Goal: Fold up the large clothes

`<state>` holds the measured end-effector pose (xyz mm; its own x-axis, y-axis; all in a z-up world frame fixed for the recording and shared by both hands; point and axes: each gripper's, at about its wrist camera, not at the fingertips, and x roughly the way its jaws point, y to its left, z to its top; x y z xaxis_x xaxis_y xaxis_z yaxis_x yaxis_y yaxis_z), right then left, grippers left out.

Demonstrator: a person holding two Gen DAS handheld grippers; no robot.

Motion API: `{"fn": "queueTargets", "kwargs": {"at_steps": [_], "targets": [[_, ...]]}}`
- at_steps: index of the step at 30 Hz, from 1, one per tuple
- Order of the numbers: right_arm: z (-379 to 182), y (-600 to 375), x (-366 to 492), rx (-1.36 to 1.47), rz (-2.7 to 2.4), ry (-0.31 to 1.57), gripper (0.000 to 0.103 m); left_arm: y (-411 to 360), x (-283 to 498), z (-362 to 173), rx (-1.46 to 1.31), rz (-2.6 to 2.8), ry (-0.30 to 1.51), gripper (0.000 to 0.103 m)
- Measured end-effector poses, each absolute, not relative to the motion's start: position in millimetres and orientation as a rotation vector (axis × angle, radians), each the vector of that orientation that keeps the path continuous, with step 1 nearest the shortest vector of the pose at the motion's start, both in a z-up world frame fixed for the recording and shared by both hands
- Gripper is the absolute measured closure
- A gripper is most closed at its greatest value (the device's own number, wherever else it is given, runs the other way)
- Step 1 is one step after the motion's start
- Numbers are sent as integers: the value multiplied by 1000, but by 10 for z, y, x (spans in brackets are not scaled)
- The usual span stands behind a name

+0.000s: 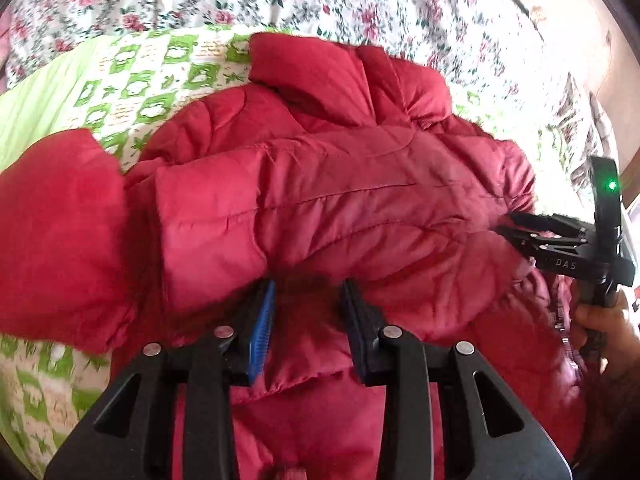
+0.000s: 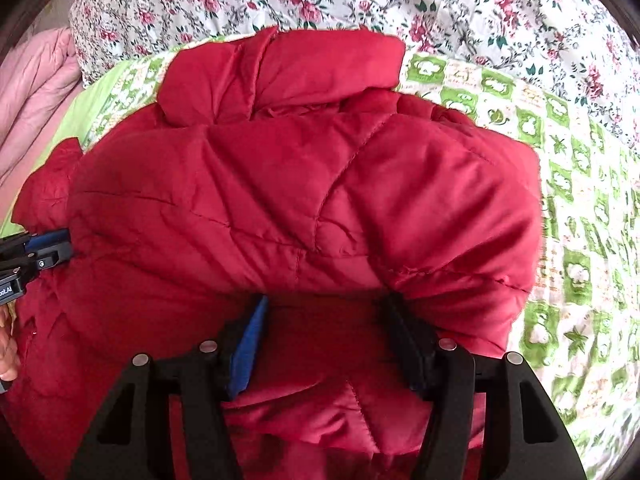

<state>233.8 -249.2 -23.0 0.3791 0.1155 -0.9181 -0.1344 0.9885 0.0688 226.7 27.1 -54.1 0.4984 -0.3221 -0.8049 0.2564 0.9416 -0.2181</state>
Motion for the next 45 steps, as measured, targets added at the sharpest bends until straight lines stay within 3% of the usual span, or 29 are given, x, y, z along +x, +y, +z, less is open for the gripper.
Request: {"fn": "queueTargets", "kwargs": {"at_steps": [5,8,26,45], "targets": [[54,-2523,2130,28,191,1142,41,574,2037,-413,-142,-296,957,54],[169,-2489,1940,30,234,1131,41,824,1934,-434,-176,-227,954,52],[377,-1805,1311,-101,463,1055,41,2521,1686,-691,-491,106,958,45],[280,-1717,1225,-102,539,1029,41,3890,2030,-1121,-959,309,779,45]]}}
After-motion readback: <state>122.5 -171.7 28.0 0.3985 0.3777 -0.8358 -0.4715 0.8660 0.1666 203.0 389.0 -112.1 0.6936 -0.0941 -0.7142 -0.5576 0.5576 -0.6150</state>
